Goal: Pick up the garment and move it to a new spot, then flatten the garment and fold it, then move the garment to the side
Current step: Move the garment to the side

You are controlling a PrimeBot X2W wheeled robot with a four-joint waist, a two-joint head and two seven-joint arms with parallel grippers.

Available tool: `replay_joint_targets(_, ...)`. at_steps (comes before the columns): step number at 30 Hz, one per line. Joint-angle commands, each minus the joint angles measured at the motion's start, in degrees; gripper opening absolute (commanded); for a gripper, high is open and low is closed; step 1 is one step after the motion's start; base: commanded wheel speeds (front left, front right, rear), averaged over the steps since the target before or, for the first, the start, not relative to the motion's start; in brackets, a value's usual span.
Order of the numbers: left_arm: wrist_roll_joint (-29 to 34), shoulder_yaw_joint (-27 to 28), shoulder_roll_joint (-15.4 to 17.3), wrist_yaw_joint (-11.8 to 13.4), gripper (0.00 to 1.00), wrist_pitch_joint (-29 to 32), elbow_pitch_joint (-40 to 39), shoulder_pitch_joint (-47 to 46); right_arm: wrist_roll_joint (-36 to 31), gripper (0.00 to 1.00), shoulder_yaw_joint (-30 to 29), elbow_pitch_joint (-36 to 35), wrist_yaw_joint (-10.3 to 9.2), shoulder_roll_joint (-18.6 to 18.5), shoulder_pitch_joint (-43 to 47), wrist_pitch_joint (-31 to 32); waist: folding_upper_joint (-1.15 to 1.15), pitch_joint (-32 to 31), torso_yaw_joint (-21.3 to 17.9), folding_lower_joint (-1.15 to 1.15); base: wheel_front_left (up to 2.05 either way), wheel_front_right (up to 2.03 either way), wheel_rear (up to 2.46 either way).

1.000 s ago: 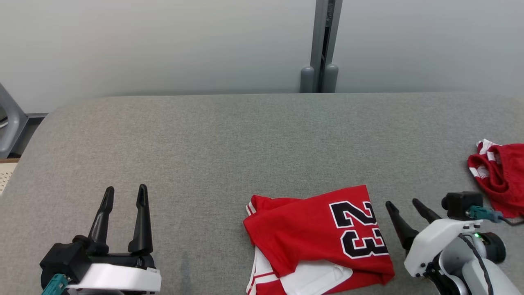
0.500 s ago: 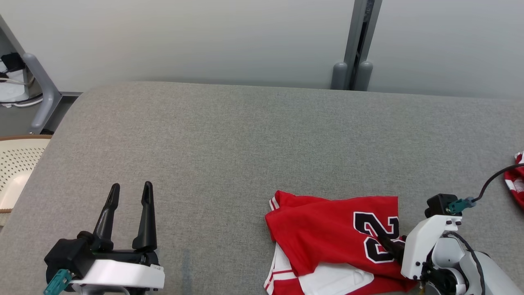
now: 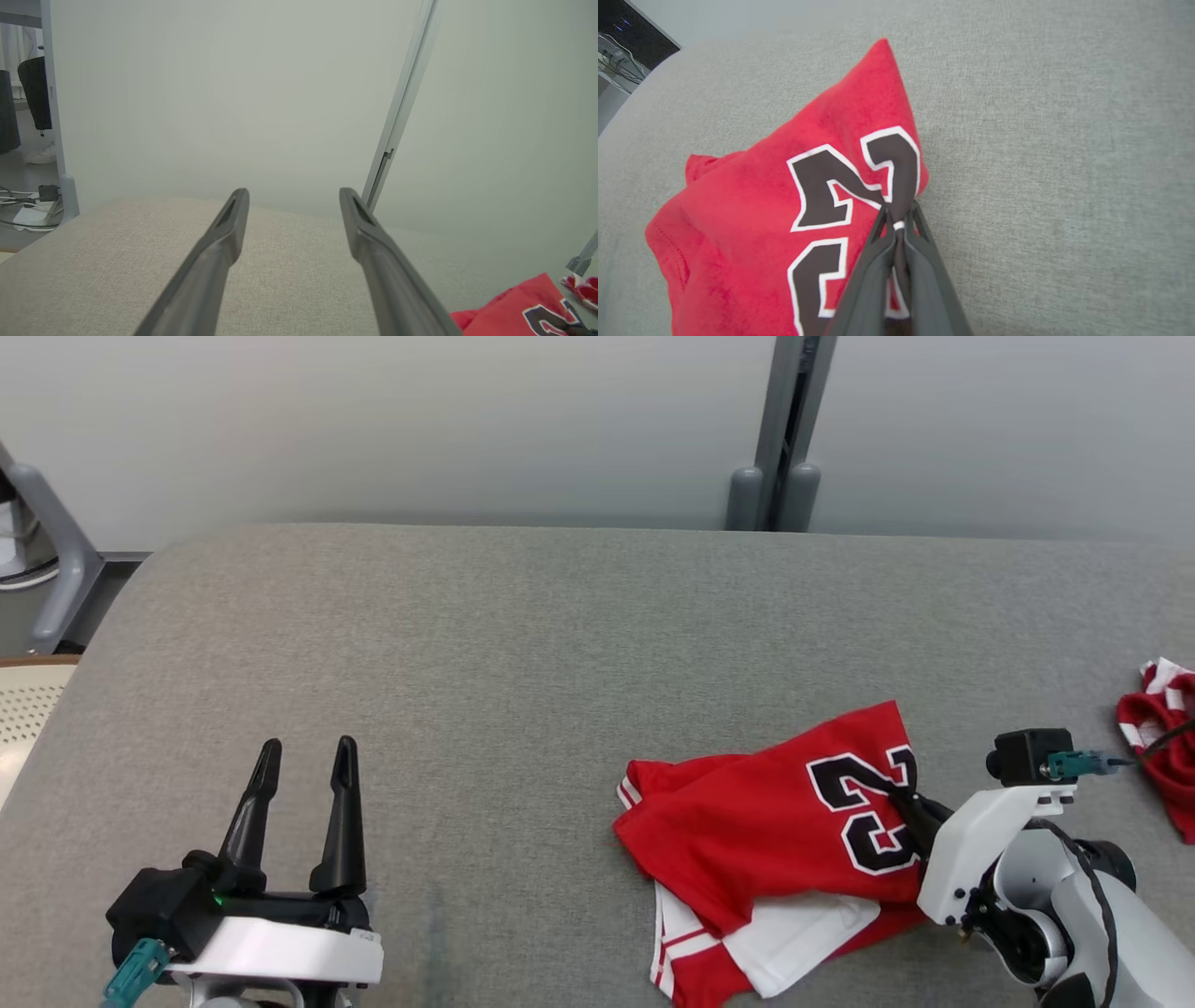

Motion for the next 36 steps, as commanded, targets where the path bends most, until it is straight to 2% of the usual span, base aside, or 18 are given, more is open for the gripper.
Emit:
replay_joint_targets(1, 0.15, -0.18, 0.18, -0.16, 1.0, -0.06, -0.32, -1.1, -0.33, 0.0, 0.19, -0.37, 0.01, -0.69, -0.57, -1.19, 0.0, 0.18, -1.5, 0.0, 0.0, 0.0, 0.0)
replay_joint_targets(10, -0.15, -3.17, 0.18, -0.47, 1.0, -0.04, -0.56, -2.79, 0.22, 0.0, 5.2, -2.77, 0.01, -3.32, -5.58, -4.89, 0.0, 1.33, -11.77, 0.0, 0.0, 0.0, 0.0)
replay_joint_targets(18, 1.17, -5.82, 0.35, -0.5, 1.0, -0.02, -0.34, -5.86, 3.86, 0.0, 10.95, -3.38, 0.01, -6.17, -14.86, -8.58, 0.0, 5.35, -19.92, 0.0, 0.0, 0.0, 0.0)
replay_joint_targets(26, 1.84, -7.45, 2.59, -0.53, 1.0, -0.02, -0.45, -9.15, 8.52, 0.0, 13.84, 4.63, 0.01, -11.35, -25.66, -10.35, 0.0, 11.69, -21.48, 0.0, 0.0, 0.0, 0.0)
replay_joint_targets(32, 1.94, -7.72, 4.45, -0.54, 1.0, -0.02, -0.74, -10.6, 8.53, 0.0, 14.37, 11.42, 0.01, -15.84, -31.49, -10.31, 0.0, 15.43, -21.33, 0.0, 0.0, 0.0, 0.0)
replay_joint_targets(36, 1.8, -7.63, 5.14, -0.54, 1.0, -0.02, -0.97, -11.22, 7.09, 0.0, 14.79, 14.73, 0.01, -16.74, -33.72, -11.13, 0.0, 16.64, -21.34, 0.0, 0.0, 0.0, 0.0)
